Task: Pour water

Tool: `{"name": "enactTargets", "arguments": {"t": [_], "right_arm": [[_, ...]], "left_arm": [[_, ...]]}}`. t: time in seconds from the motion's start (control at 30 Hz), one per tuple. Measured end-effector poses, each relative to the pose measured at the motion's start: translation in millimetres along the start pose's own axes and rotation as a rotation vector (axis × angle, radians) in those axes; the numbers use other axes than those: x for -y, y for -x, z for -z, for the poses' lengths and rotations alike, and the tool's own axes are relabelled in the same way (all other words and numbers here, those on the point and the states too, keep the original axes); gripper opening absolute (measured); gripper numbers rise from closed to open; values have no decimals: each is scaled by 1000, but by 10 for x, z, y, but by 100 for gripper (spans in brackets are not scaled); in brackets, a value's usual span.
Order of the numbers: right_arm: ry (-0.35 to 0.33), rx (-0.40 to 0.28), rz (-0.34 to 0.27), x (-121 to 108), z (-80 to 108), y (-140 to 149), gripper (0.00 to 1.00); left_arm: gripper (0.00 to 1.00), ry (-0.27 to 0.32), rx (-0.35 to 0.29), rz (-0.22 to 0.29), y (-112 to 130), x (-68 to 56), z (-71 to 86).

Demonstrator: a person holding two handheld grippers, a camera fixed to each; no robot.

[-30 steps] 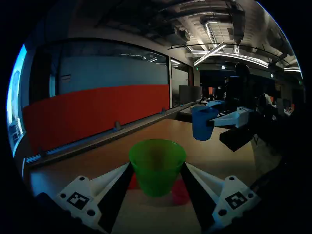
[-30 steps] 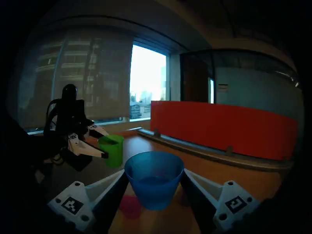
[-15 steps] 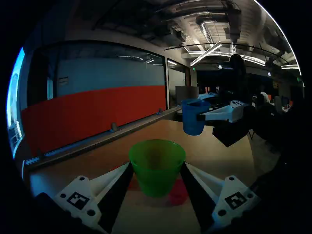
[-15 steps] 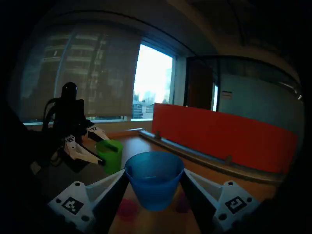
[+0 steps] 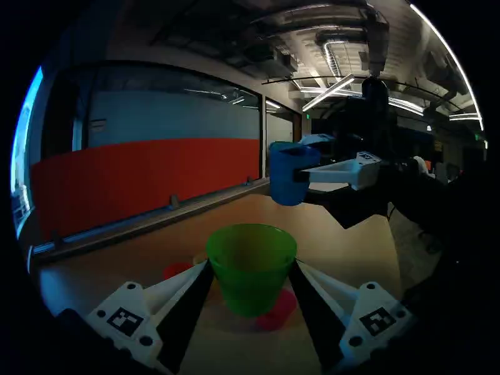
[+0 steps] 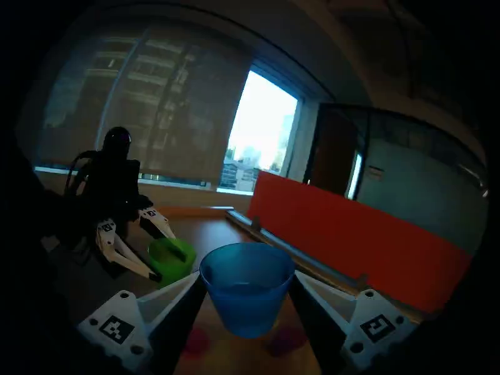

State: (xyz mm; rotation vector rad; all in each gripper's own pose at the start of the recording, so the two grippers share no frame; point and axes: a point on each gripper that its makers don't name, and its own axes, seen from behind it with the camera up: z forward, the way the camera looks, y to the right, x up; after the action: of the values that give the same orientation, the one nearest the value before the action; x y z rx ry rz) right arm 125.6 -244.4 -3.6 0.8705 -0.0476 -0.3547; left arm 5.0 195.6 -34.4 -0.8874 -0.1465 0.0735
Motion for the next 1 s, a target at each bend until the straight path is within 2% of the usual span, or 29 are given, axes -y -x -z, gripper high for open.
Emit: {"name": "enactTargets", "arguments": {"t": [0.4,1.0], "right_arm": [[-7,29,179,22,-195,-95,89],[-20,17,358,85,-408,-331,89]], "left_arm": [[83,29,-17,11,36,-136,-51],[83,42,-34,7,21,-207,-106]]}}
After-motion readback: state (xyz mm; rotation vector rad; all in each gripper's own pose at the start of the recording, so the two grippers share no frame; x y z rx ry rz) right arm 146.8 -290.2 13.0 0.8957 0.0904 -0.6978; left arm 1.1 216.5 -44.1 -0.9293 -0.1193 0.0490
